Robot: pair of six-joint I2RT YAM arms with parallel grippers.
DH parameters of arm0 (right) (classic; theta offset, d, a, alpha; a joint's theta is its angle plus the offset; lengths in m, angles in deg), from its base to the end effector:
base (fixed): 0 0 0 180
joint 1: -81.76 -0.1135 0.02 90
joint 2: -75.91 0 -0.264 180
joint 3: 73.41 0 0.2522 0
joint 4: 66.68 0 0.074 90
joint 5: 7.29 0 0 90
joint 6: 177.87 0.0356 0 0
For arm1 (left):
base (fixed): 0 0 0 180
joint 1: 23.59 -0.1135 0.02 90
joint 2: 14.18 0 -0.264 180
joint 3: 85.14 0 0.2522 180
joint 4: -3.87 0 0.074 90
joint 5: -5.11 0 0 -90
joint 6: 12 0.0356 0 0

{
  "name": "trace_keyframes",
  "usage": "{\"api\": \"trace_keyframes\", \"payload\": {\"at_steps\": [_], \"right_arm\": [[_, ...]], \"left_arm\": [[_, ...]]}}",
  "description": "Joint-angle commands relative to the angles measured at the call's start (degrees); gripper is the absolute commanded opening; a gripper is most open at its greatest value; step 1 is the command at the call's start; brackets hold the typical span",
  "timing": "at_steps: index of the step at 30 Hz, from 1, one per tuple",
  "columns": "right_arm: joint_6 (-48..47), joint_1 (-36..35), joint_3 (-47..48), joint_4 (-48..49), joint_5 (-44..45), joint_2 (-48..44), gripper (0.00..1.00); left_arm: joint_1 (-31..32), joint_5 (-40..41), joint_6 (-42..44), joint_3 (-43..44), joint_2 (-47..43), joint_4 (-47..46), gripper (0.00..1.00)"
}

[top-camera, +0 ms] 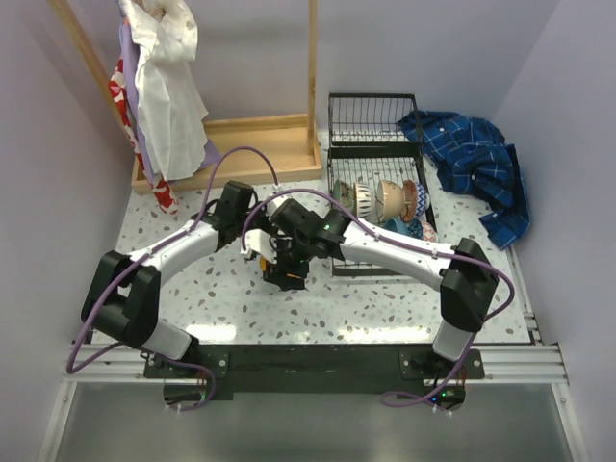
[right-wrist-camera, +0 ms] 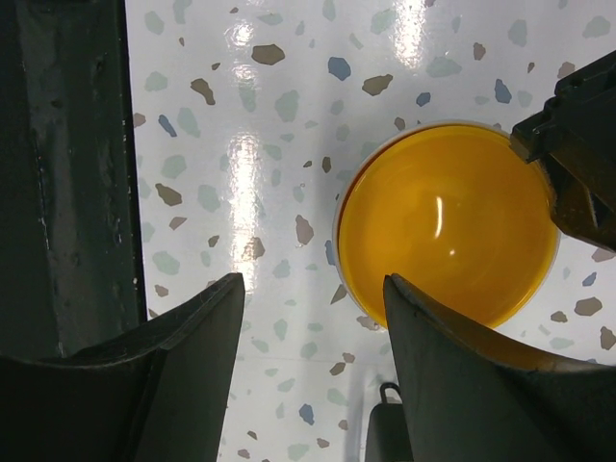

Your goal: Load the bowls into the dish rack

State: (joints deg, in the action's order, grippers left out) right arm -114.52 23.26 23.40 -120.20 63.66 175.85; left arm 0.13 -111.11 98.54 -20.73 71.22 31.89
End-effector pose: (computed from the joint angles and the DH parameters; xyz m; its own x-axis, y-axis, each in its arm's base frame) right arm 0.1869 0.3272 0.2698 0.0135 -0.7895 -0.6136 -0.9999 -0.0148 -0.0029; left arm 0.2718 -0.1366 0.2063 -0.4274 0.5316 -0.7312 0.8289 0.5534 -0.0822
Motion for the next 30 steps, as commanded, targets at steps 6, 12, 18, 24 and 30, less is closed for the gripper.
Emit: {"api": "trace_keyframes", "payload": {"at_steps": [6, 12, 18, 24, 30], "right_arm": [[-1.73, -0.30, 2.47, 0.83, -0.20, 1.83, 0.64], [-3.14, -0.30, 2.74, 1.97, 1.73, 3.77, 0.64], [-3.40, -0.39, 3.96, 1.80, 1.56, 5.96, 0.61], [-2.35, -0.39, 4.67, 2.15, 0.33, 7.46, 0.53], [-1.74, -0.30, 5.02, 1.71, -0.55, 7.99, 0.38]], "left_arm": [[-0.79, -0.06, 0.30, -1.17, -0.06, -2.75, 0.14], [-0.96, -0.32, 0.21, -1.26, 0.64, -3.01, 0.14], [-1.23, -0.50, -0.06, -1.52, 0.99, -3.28, 0.15], [-1.40, -0.85, -0.14, -1.96, 0.64, -3.45, 0.15], [-1.58, -0.94, -0.14, -2.49, 0.20, -3.80, 0.16]]}}
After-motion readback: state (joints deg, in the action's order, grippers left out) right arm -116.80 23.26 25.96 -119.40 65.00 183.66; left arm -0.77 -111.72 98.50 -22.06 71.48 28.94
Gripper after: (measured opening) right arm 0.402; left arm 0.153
